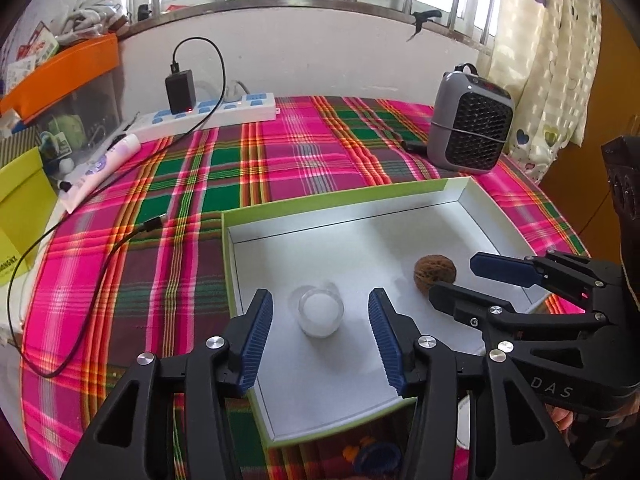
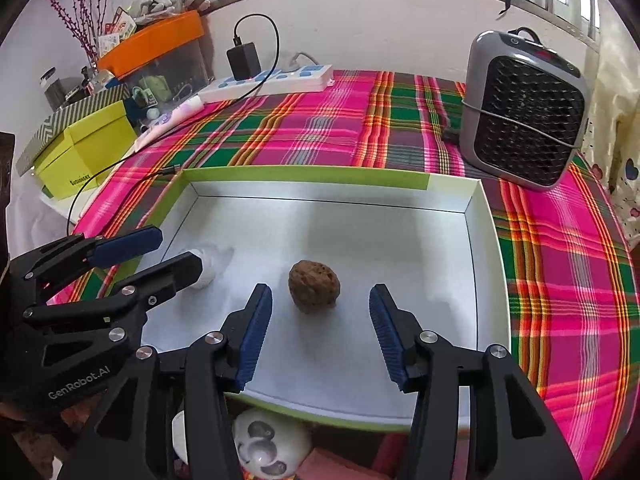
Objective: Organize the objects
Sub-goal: 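Open and lift both tools out of the tray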
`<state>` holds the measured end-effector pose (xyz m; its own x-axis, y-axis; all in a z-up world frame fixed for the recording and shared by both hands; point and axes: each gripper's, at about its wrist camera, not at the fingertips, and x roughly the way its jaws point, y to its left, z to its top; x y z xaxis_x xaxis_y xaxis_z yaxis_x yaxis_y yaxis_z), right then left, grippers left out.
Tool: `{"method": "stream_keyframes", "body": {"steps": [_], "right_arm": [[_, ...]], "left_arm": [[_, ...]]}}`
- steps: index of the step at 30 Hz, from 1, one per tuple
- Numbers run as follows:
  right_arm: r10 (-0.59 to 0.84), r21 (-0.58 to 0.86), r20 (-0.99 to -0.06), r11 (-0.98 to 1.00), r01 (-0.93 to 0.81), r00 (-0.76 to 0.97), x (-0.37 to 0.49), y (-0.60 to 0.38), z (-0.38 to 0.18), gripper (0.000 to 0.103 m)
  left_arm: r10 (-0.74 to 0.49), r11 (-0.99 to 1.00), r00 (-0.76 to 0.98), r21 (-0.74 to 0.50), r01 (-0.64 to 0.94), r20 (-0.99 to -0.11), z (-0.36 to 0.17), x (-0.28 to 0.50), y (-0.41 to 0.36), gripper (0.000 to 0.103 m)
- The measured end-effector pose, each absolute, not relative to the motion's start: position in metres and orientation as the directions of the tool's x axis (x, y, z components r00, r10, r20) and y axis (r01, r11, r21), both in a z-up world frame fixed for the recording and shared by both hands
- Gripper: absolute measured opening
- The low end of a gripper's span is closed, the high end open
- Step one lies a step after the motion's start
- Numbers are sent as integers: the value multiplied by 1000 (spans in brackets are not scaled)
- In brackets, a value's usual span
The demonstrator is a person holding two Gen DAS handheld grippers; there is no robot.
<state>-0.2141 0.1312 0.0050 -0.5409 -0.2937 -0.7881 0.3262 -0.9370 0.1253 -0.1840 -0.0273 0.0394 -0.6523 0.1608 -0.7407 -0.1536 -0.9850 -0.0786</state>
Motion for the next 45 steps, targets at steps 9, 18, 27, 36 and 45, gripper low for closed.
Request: {"method": "stream_keyframes", "body": {"steps": [9, 18, 27, 36, 45], "right_arm": [[-302, 131, -756, -939, 319, -581, -186, 137, 19, 52], [-302, 121, -718, -942, 314, -627, -150, 152, 34, 52], [-286, 135, -696, -953, 271, -659, -120, 178, 37, 52], [-264, 121, -705, -959, 254, -658, -100, 193, 23, 52], [-253, 146, -732, -965, 217, -632, -105, 211, 1, 52]], "left_arm": [[180, -983, -674, -98, -158, -716, 50, -154, -40, 49], [212, -976, -692, -109, -190, -690, 59, -114, -58, 49], [250, -957, -639, -85, -278, -728, 42, -82, -59, 49], [255, -954, -621, -87, -287, -741, 29, -59, -64, 49], [254, -956, -585, -109, -271, -770, 10, -56, -69, 49]]}}
